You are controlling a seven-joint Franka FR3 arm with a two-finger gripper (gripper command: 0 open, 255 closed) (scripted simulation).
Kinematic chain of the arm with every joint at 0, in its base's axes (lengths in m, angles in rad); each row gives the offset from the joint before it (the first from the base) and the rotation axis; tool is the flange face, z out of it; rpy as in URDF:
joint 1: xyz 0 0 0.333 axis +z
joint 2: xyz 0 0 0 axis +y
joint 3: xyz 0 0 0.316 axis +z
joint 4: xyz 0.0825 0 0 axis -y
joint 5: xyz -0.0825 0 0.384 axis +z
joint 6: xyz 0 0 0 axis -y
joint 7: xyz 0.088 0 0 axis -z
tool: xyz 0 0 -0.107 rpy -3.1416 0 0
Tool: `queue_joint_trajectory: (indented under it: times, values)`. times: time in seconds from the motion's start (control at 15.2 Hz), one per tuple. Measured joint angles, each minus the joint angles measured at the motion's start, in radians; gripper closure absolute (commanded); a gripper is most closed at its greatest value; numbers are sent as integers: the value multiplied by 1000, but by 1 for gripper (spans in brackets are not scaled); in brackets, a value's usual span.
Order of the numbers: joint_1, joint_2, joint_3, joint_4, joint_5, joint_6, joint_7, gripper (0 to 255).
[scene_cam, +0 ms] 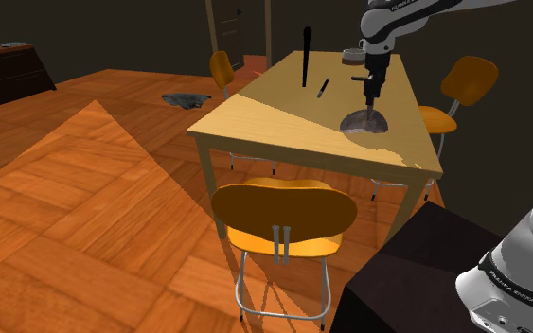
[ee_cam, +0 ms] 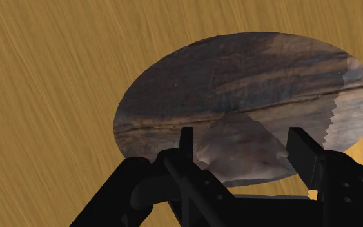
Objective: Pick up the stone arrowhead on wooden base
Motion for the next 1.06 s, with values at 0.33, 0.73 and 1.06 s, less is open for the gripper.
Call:
queue_joint_trajectory:
  times: [0.33, 0.73, 1.06]
  values:
    - [0, -7, 0, 41, 0, -50, -6, 255]
    - [3, -16, 1, 112, 0, -129, -11, 255]
    - [1, -12, 0, 177, 2, -190, -20, 255]
